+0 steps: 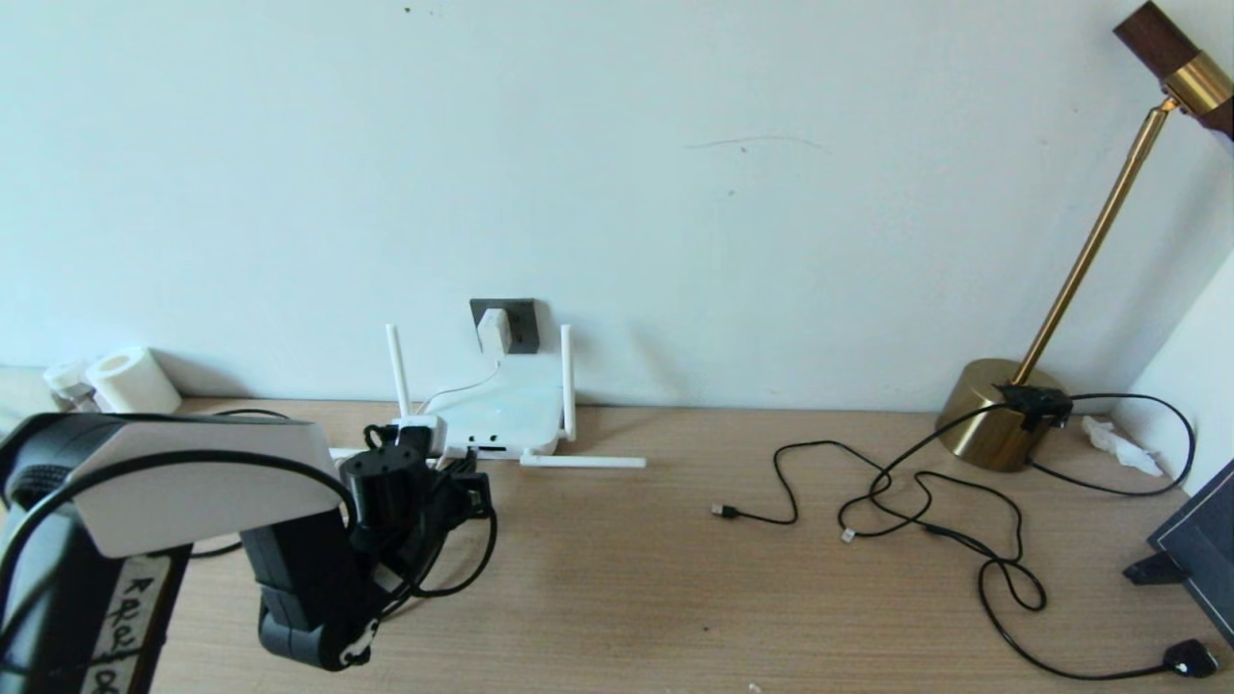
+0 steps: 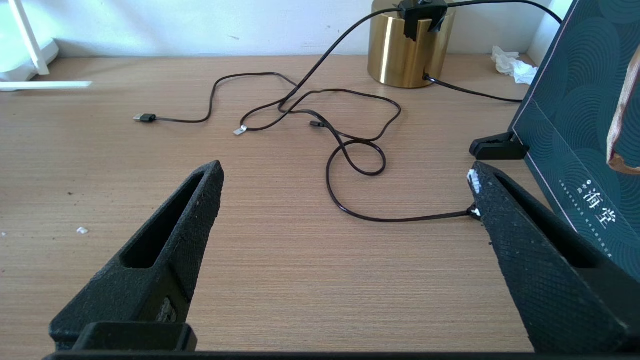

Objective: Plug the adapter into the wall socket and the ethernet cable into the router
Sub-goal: Plug cable into router interface

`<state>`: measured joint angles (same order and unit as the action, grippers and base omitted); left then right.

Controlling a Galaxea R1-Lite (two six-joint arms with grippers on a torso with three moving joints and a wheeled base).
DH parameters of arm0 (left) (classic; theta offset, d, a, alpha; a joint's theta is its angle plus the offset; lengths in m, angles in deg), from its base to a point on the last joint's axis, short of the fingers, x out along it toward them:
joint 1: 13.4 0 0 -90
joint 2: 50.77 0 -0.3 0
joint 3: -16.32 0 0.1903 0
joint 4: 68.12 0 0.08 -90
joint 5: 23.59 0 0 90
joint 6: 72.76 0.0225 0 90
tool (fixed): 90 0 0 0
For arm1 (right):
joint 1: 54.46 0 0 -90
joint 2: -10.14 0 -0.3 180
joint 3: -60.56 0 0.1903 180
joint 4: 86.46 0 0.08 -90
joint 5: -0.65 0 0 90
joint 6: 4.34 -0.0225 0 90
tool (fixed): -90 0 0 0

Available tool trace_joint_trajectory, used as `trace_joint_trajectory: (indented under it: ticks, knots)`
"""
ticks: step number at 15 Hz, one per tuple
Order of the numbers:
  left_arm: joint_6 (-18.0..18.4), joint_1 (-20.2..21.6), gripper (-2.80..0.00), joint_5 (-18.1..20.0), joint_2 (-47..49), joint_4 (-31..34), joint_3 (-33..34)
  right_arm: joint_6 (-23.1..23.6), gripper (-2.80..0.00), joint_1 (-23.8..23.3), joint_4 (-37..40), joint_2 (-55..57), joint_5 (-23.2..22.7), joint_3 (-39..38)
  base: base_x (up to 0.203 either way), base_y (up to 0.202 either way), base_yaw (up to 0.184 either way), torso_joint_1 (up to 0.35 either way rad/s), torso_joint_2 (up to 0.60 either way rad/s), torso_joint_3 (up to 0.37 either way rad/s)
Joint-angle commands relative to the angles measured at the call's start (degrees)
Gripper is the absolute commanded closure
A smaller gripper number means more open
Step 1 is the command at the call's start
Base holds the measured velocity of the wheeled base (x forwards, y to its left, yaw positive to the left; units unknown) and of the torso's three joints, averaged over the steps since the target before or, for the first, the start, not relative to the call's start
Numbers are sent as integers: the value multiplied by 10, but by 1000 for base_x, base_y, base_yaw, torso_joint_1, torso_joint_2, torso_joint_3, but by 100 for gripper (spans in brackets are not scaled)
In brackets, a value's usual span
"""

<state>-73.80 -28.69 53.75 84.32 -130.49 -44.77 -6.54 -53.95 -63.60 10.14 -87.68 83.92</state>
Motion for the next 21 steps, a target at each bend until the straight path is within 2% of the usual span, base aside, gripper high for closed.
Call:
trace_joint_trajectory:
  ticks: [1, 21]
  knots:
    - [0, 1, 0, -1, 0, -5, 0, 0, -280, 0, 0, 1, 0, 0, 0, 0, 0, 0, 0, 0]
    - [-1, 3, 0, -1, 1, -5, -3, 0, -280, 0, 0, 1, 0, 0, 0, 0, 0, 0, 0, 0]
